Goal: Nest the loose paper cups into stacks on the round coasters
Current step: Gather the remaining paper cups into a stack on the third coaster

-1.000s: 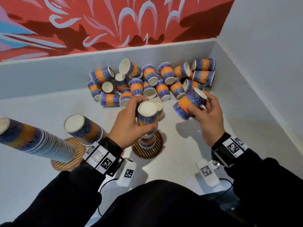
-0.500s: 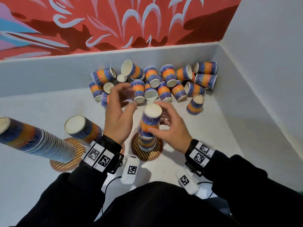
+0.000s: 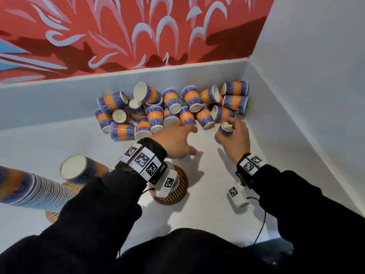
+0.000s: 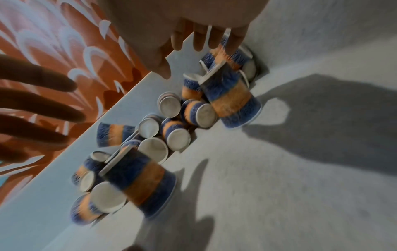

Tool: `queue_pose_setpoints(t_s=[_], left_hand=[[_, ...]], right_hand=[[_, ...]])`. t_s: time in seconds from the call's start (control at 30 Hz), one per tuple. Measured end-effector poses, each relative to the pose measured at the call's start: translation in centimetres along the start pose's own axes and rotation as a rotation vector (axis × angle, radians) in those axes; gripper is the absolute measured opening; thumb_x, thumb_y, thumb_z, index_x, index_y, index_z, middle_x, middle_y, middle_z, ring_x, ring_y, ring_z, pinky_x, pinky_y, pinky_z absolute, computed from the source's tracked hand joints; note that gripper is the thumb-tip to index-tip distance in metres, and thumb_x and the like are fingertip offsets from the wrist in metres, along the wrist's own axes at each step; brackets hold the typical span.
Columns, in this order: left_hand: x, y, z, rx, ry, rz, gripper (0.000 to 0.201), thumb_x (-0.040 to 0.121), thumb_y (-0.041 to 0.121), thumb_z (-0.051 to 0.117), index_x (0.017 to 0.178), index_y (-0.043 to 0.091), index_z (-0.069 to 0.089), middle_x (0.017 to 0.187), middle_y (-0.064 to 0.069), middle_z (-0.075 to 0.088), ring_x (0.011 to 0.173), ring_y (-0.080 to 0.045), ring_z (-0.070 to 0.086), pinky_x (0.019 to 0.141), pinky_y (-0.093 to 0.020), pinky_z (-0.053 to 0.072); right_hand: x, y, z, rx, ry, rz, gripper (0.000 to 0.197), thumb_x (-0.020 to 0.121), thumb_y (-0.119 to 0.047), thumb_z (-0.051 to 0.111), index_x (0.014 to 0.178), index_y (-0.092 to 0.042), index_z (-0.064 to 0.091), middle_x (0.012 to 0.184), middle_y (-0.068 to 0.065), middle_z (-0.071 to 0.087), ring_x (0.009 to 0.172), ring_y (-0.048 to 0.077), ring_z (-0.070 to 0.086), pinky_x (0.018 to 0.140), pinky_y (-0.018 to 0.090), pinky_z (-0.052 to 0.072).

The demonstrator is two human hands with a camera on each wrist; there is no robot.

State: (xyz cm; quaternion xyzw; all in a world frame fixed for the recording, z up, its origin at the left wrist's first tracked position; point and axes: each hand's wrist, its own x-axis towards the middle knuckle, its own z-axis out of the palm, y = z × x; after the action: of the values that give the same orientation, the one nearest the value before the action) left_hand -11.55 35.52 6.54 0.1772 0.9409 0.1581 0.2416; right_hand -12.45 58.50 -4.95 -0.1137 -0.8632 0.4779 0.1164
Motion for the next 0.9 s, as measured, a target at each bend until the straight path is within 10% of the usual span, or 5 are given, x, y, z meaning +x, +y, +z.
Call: queue_pose_setpoints(t_s=[0.1, 0.27, 0.4, 0.53, 0.9], left_hand=[[1.6, 1.1, -1.8, 0.048, 0.08, -0.014, 0.075, 0.09, 0.051, 0.074, 0.154, 0.034, 0.04, 0.144, -0.006, 0.055, 0.126, -0.029, 0.056, 0.095, -0.038, 0.047], [5.9, 1.8, -2.7, 0.161, 0.036, -0.136, 0.075, 0.085, 0.053, 0.079, 0.149, 0.028, 0.048, 0.137, -0.004, 0.063, 0.123, -0.03, 0.061, 0.097, -0.04, 0.052], [9.9, 0.1, 0.6, 0.342, -0.249, -0.241, 0.059, 0.076, 0.052, 0.082, 0.127, 0.025, 0.068, 0.12, 0.001, 0.067, 0.105, -0.027, 0.065, 0.091, -0.032, 0.053], [12.5, -1.4, 2.9, 0.434, -0.342, -0.259, 0.047, 0.062, 0.045, 0.083, 0.101, 0.02, 0.078, 0.102, 0.003, 0.075, 0.086, -0.021, 0.072, 0.086, -0.037, 0.062], [0.6, 3.1, -6.4, -0.027, 0.3, -0.12, 0.049, 0.088, 0.042, 0.073, 0.128, 0.025, 0.052, 0.105, -0.001, 0.063, 0.098, -0.026, 0.061, 0.079, -0.037, 0.051]], right_hand=[[2.8, 1.1, -1.0, -0.142, 0.015, 0.008, 0.059, 0.076, -0.015, 0.084, 0.131, -0.021, 0.062, 0.132, 0.005, 0.057, 0.123, 0.027, 0.052, 0.095, 0.027, 0.038], [5.2, 2.5, -0.7, -0.094, -0.194, 0.154, 0.079, 0.077, -0.018, 0.086, 0.147, -0.024, 0.05, 0.138, 0.003, 0.059, 0.122, 0.025, 0.06, 0.099, 0.033, 0.047], [4.1, 3.3, -0.1, 0.059, -0.168, 0.21, 0.048, 0.077, -0.01, 0.087, 0.117, -0.026, 0.065, 0.106, -0.005, 0.071, 0.096, 0.021, 0.068, 0.066, 0.021, 0.051], [3.0, 4.1, 0.1, 0.196, -0.162, 0.226, 0.042, 0.068, -0.016, 0.09, 0.103, -0.031, 0.072, 0.1, -0.01, 0.076, 0.094, 0.014, 0.072, 0.079, 0.033, 0.058], [0.5, 0.5, -1.7, 0.516, -0.157, 0.096, 0.056, 0.076, -0.017, 0.095, 0.124, -0.022, 0.066, 0.121, 0.0, 0.075, 0.112, 0.017, 0.071, 0.092, 0.03, 0.059]])
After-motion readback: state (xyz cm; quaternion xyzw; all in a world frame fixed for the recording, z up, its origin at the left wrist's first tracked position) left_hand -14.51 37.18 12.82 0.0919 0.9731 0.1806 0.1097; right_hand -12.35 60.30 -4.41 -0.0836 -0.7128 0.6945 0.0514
